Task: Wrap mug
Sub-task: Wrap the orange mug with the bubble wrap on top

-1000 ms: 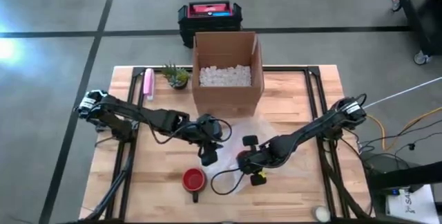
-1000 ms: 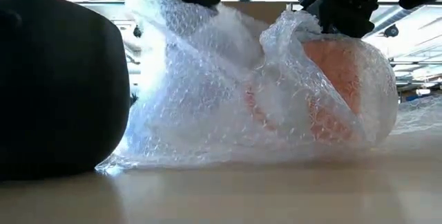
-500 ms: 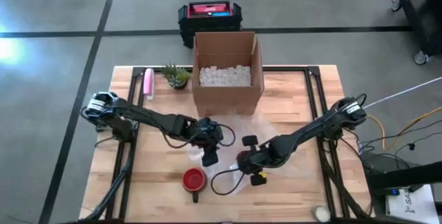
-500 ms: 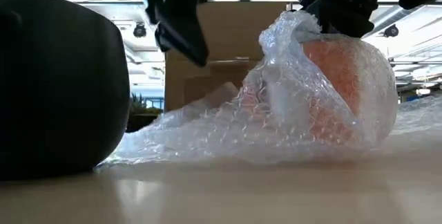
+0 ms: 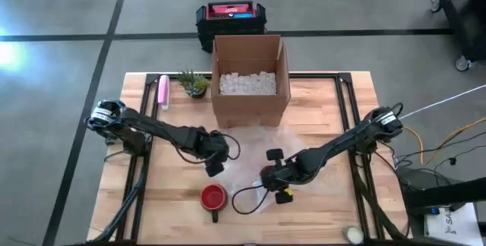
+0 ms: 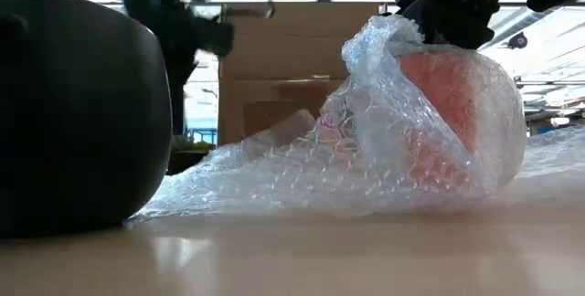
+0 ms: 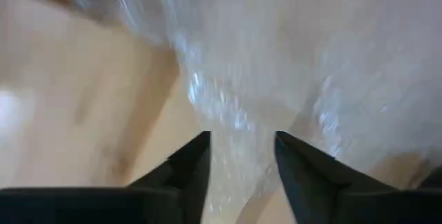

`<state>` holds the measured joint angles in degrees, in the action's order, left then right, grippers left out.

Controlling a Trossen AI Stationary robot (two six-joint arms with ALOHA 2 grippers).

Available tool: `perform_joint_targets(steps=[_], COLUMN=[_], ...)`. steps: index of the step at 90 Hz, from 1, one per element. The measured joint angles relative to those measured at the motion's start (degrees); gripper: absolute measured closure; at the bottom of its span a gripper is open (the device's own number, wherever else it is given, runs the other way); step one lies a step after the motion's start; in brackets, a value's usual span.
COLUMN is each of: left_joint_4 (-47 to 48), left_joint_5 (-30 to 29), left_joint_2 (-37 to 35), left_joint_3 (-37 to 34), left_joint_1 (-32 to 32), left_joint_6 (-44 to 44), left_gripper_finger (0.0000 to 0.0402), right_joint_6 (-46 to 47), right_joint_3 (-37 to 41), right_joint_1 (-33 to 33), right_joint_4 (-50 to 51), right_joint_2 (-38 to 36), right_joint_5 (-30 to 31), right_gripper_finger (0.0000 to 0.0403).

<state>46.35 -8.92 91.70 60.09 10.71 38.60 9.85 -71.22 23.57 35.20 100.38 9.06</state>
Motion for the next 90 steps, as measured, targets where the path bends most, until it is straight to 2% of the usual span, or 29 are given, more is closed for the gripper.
perform_joint_targets(steps=[13,22,33,48,52,69,81,90], left_joint_4=[-7.6,-10.9,-15.3,-19.1,-18.3,-13.7,-15.0,-16.9], left_joint_5=[1.8,1.9,1.9,3.9,4.1,3.0,0.8,0.6], left_joint_2=[-0.1,-0.1,-0.4,-0.5,-0.9,-5.1,-6.4,-5.8], left_joint_3=[-6.5,-10.4,-13.4,-13.4,-12.1,-2.4,4.6,7.1], left_joint_1=[-0.8,-1.7,-2.0,-2.0,-2.0,-0.9,0.7,1.6], left_joint_6=[0.1,0.1,0.1,-1.5,-1.7,-4.1,-8.4,-10.6], left_gripper_finger=[0.0168,0.0162,0.0219,0.0359,0.0384,0.0396,0.0399,0.0401], right_joint_6=[-0.3,-0.7,-0.8,-0.9,-0.9,-0.9,-0.9,-0.9], right_joint_3=[0.0,0.1,0.1,0.1,0.1,0.1,0.1,0.1], right_joint_1=[0.0,0.0,0.0,0.0,0.0,0.0,0.0,0.0], right_joint_4=[0.0,-0.2,-0.2,-0.5,-0.5,-0.6,-0.6,-0.6], right_joint_2=[0.0,0.0,0.0,0.0,0.0,0.0,0.0,0.0], right_joint_5=[0.0,0.0,0.0,0.0,0.0,0.0,0.0,0.0], right_gripper_finger=[0.0401,0.0401,0.0401,0.0401,0.0401,0.0401,0.0401,0.0401])
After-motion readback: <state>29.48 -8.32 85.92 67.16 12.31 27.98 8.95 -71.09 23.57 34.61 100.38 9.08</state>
